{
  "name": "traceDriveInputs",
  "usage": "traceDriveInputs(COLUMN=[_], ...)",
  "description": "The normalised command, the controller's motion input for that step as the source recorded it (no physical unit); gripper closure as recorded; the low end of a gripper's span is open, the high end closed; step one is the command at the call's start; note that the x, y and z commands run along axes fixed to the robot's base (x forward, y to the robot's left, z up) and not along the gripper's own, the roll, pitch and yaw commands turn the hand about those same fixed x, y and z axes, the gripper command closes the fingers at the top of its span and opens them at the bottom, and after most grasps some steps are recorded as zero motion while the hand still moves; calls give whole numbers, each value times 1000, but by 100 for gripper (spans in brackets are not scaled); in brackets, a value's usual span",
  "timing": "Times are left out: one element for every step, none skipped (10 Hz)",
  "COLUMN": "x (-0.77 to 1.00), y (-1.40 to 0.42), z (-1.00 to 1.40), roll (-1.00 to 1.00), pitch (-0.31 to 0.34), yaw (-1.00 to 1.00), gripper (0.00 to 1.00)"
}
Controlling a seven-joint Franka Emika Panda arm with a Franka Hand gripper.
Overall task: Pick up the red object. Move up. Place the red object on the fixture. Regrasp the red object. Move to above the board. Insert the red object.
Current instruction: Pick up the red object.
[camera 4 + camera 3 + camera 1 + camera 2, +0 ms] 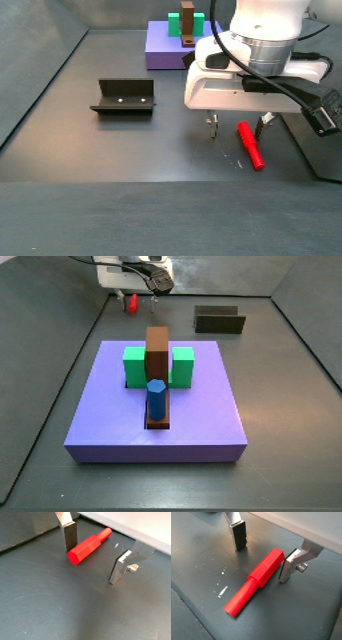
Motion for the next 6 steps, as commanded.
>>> traceDriveInputs(x=[0,0,-34,-57,-77,-31], y=[-114,-31,0,0,0,0], z=[6,0,-9,-74,-63,0], roll=[-64,-56,-139,-149,-149,-94], pitch=[-27,-43,-60,-61,-60,-31], yaw=[0,89,194,131,120,117], gripper=[0,0,0,0,0,0])
